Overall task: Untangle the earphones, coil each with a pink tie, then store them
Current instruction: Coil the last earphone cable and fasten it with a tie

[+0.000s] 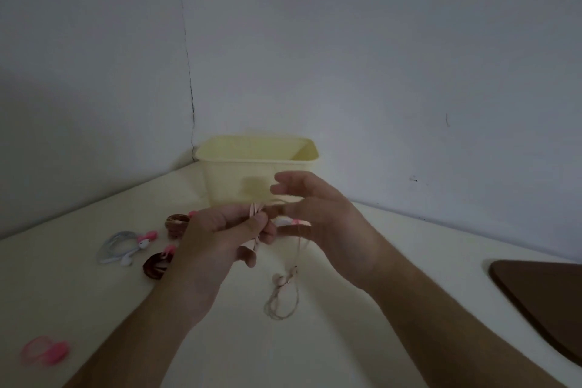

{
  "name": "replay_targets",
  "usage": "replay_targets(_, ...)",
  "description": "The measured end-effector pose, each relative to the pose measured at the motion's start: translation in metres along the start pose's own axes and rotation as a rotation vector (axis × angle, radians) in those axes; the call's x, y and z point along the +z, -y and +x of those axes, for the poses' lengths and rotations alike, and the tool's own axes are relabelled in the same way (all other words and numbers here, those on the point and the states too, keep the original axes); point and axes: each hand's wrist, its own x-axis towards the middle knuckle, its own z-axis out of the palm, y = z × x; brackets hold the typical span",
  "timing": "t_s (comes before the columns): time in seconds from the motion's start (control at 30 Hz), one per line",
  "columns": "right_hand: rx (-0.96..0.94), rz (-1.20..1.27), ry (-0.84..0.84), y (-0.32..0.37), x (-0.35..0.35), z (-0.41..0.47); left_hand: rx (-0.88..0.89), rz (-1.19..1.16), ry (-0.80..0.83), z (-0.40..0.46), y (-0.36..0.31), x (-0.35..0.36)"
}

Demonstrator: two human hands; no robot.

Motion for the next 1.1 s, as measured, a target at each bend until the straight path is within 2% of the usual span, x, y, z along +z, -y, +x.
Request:
replay_targets(0.1,0.039,-0.355,-0.009,0.005,0.003,-0.001,0.044,0.126,0.028,-0.002,-0.001,0.003)
replay_targets(0.27,0.092,-0.516,-0.169,0.022,-0.017,0.002,0.036,0.152,-0.024,0.002,0.004,0.001)
replay_targets(0.37,0.025,-0.581,-0.197,0.035,-0.034,-0.001,0.043,0.169,-0.016,0.003,0.006,0.003)
replay_targets(0.47,-0.075,-0.901,-0.212,0.040,-0.040,-0.004,0.060,0.244,0.008,0.003,0.010,0.005)
replay_targets(0.53,-0.114,-1.020,-0.314,0.040,-0.038,-0.001,0.054,0.235,0.033,0.002,0.009,0.006)
replay_targets(0.6,-0.125,-0.946,-0.415,0.038,-0.035,0.001,0.038,0.191,0.065,0.001,0.007,0.006)
replay_targets(0.77,-0.188,-0.828,-0.531,0.040,-0.039,0.002,0.020,0.175,0.076,0.001,0.008,-0.001)
replay_targets(1.1,-0.166,-0.262,-0.574,0.046,-0.051,0.001,0.021,0.117,0.081,0.002,0.007,0.000)
